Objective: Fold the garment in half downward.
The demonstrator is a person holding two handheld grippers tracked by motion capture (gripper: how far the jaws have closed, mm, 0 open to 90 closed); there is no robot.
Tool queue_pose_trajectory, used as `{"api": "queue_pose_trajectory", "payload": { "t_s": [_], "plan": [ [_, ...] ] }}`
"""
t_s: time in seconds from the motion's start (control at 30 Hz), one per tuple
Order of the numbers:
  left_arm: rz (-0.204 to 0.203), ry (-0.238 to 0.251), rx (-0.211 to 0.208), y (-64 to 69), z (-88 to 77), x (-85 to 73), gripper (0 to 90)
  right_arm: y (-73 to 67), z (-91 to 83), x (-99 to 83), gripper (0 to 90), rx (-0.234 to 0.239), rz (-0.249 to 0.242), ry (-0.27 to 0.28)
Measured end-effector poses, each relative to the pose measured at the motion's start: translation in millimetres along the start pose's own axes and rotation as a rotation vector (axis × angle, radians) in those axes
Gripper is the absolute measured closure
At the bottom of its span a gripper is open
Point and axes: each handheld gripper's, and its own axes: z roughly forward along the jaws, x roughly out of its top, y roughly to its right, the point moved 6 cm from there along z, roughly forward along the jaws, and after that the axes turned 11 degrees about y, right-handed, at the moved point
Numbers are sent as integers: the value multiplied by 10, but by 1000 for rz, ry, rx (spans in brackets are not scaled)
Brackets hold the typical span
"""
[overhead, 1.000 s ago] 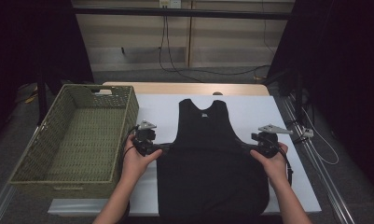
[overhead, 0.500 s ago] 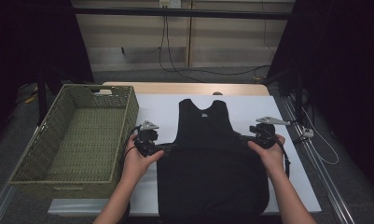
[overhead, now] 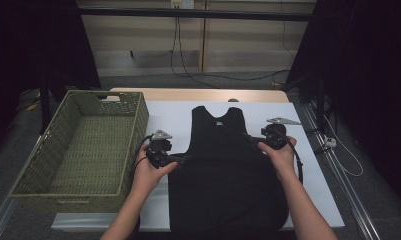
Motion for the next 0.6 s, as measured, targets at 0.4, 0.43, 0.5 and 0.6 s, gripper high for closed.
{"api": "queue_pose_trajectory", "payload": {
  "t_s": [0.4,0.43,0.5,0.6],
  "plan": [
    [38,-27,-15,-2,-31,-16,61,-24,266,196,161,-17,-21,-6],
    [-1,-1,-9,26,-12,-11,61,-35,289,200,161,-15,-19,-8],
    [3,4,-8,30,-4,-13,60,-55,340,203,161,-12,-27,-13],
    [44,-30,-23,14,-41,-5,60,-67,404,193,159,-19,-31,-19]
  ]
}}
